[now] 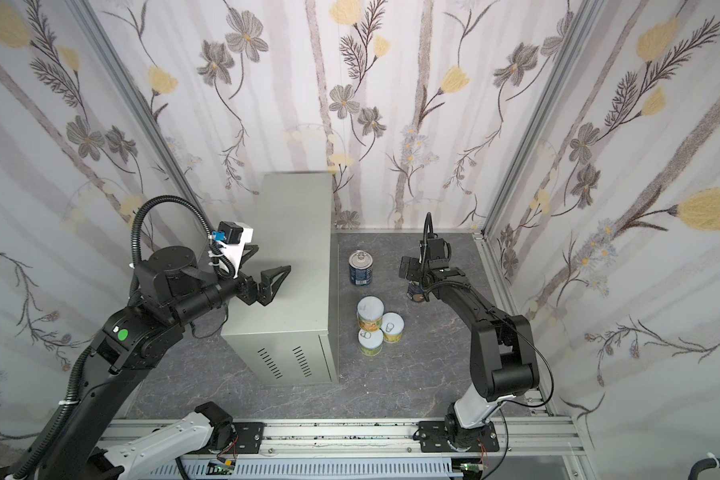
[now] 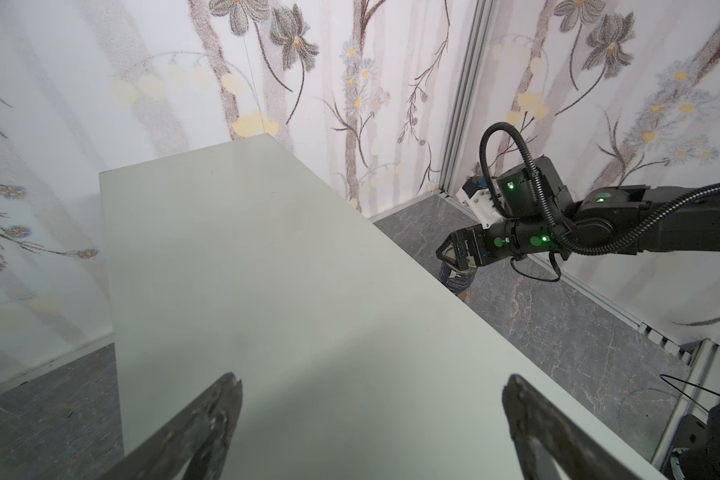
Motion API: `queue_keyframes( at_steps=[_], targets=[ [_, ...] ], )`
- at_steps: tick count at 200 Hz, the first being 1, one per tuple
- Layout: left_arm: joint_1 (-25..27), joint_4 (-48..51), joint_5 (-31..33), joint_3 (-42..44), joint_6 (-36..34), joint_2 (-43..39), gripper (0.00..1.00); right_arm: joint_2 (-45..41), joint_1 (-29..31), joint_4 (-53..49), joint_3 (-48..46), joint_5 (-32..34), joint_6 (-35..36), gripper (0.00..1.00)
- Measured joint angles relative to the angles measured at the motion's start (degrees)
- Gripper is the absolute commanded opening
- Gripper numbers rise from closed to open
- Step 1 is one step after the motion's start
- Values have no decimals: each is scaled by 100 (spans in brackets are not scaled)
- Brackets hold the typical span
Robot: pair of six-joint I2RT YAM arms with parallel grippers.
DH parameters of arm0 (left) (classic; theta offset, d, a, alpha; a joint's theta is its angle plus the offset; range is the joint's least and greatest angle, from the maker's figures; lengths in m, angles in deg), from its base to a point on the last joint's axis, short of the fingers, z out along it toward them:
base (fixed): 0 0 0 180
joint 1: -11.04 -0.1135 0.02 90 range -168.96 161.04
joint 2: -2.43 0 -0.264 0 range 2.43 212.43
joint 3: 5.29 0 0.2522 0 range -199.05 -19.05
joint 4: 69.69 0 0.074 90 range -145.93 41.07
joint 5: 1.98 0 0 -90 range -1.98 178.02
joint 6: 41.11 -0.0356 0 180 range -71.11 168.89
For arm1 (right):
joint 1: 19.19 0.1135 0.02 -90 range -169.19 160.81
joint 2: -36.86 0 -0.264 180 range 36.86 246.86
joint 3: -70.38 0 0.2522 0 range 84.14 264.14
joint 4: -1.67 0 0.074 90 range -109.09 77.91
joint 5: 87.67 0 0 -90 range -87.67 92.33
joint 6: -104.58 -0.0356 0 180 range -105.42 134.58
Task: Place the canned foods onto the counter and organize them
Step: 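Grasp the dark blue can with the right gripper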
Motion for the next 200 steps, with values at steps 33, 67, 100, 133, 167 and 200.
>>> queue_keyframes(
  at_steps=[33, 67, 100, 133, 167, 200],
  targets=[
    [0, 20, 26, 103, -57, -105, 100, 125, 0, -22, 7, 234, -2, 100],
    [0, 17, 42, 164, -79, -105, 100, 181, 7, -116, -122, 297, 0, 98],
    [0, 15, 39, 251, -79, -105, 100, 181, 11, -164, -236, 317, 0, 89],
    [0, 4, 39, 297, -81, -131, 100, 181, 11, -157, -243, 319, 2, 78],
    [0, -2, 42, 337, -98, -203, 100, 258, 11, -70, -212, 315, 33, 68],
    [0, -2, 48, 348, -103, -267, 100, 297, 20, 96, -201, 269, 87, 60]
  ],
)
